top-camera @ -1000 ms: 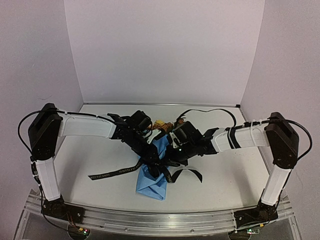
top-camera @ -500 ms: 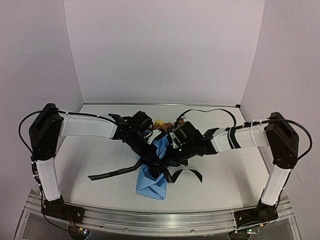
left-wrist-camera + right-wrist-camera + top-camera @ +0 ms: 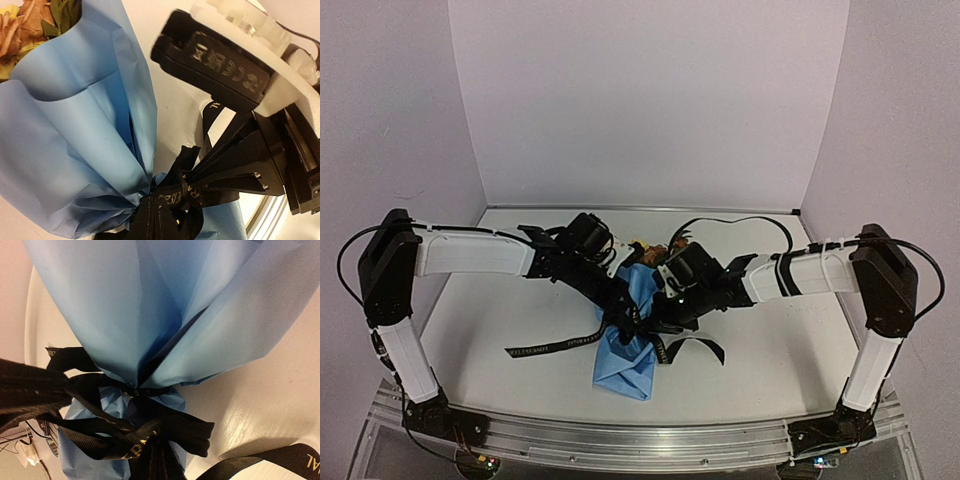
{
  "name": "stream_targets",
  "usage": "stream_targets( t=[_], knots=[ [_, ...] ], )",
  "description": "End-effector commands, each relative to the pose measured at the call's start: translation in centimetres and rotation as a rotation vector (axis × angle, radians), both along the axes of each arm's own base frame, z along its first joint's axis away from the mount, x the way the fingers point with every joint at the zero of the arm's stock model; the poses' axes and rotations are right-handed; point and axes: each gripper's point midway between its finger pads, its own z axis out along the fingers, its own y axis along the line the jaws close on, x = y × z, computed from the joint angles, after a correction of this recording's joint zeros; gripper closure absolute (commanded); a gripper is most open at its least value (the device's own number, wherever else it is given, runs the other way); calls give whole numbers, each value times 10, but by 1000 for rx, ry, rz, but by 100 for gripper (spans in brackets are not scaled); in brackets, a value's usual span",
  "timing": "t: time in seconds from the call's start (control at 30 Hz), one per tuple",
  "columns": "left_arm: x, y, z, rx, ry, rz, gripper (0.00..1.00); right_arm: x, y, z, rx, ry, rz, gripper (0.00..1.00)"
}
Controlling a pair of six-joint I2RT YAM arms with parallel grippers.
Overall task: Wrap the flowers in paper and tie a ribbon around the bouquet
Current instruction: Cross the half-tied ribbon over the folded bouquet.
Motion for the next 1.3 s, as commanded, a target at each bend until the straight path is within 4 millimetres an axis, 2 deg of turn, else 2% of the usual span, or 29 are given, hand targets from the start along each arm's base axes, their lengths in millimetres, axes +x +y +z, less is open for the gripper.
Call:
stream_targets(
  t=[0.0, 0.3, 0.57, 0.77, 0.9, 1.13, 1.27],
  knots=[
    [8, 2, 24, -70, -41, 32, 100, 4, 4, 30, 13, -46, 58, 100],
    [26, 14, 22, -91, -43, 115, 100, 19, 11, 46, 15, -10, 128, 100],
    [32, 17, 15, -150, 42, 146, 100, 29, 24, 47, 1, 15, 200, 100],
    [25, 14, 13, -190, 108, 134, 100, 27, 23, 44, -36, 26, 254, 100],
    [19, 12, 12, -205, 143, 121, 100, 22, 16, 51, -38, 3, 268, 100],
    [17, 7, 9, -210, 174, 102, 100, 13, 9, 69, -18, -39, 297, 88],
    [17, 6, 6, -201, 190, 100, 100, 5, 8, 75, 0, -55, 327, 76]
  ],
)
